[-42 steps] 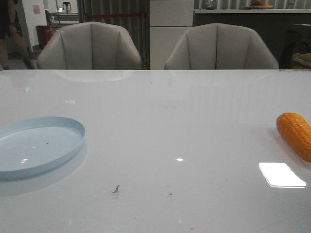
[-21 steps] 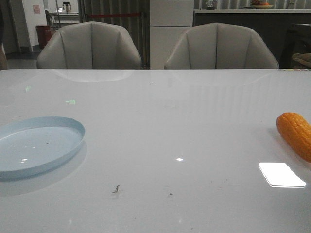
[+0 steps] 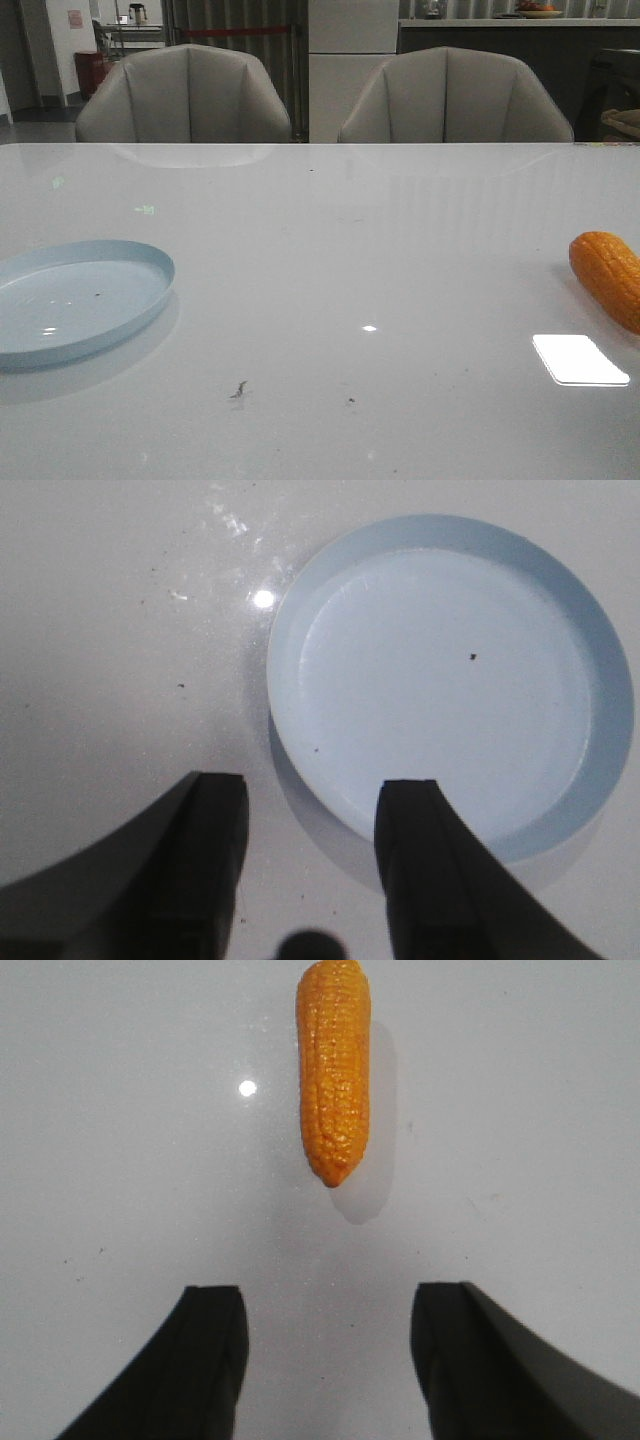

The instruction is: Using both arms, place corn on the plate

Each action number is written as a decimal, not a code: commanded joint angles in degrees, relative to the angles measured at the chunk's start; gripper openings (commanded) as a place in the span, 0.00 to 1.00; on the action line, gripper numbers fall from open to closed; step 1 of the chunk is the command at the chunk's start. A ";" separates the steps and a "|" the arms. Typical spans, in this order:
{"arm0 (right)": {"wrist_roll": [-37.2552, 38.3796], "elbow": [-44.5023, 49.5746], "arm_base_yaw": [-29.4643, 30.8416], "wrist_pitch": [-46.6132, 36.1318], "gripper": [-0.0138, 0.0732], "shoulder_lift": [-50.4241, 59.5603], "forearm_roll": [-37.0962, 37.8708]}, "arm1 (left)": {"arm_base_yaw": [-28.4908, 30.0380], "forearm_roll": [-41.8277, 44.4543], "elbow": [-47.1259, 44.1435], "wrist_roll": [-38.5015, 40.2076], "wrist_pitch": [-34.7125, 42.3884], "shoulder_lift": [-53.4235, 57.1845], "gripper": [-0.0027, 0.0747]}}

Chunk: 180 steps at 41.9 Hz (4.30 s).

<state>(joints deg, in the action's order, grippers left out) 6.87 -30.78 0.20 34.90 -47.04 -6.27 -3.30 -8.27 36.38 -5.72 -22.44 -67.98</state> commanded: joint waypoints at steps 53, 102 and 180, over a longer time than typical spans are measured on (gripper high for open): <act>-0.42 -1.75 -0.11 -1.80 0.72 -0.02 -0.39 | 0.04 1.73 25.93 0.46 -3.64 -36.97 0.26; -0.42 -1.75 -0.11 -1.80 0.72 -0.02 -0.39 | -5.07 -21.28 29.97 -8.32 -8.80 -26.42 0.16; -0.42 -1.75 -0.11 -2.80 0.72 -0.02 -0.34 | -5.57 -4.47 36.57 -8.45 0.34 -8.79 0.52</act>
<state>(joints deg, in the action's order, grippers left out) 6.87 -30.78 0.16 35.74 -47.17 -6.27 -12.32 -13.03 73.78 -14.27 -27.48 -84.44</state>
